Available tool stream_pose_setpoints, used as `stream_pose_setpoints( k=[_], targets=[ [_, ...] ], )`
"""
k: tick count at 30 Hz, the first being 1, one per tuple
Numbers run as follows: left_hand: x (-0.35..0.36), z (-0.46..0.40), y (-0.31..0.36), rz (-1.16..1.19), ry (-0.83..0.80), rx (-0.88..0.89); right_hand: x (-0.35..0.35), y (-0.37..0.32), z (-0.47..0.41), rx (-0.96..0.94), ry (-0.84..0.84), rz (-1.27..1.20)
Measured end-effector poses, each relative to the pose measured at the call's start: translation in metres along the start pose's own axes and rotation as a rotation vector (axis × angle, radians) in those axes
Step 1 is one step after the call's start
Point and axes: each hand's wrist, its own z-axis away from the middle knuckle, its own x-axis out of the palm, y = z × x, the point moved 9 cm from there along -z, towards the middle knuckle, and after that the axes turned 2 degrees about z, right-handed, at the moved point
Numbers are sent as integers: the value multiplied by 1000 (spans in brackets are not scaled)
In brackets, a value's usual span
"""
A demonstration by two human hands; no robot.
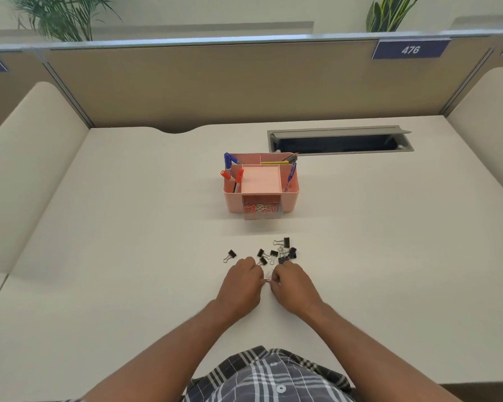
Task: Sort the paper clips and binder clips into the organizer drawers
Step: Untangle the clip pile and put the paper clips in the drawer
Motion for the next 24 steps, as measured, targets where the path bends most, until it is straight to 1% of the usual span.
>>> stream_pose_setpoints(
  k=[4,9,12,16,20,24],
  targets=[
    [-5,6,-3,34,35,-35,-3,2,2,-20,-38,-14],
    [-9,5,-4,82,64,-71,-14,17,3,84,-37,-91],
    [-3,-4,6,64,27,-34,-17,21,5,117,-30,-107],
    [0,-12,9,-15,-11,-21,-19,27,8,169,-20,-134],
    [-2,-12,9,-56,-59,6,-18,27,9,180,-17,-138],
    [-3,-11,9,-63,-97,-6,-19,26,8,188,-12,-143]
  ],
)
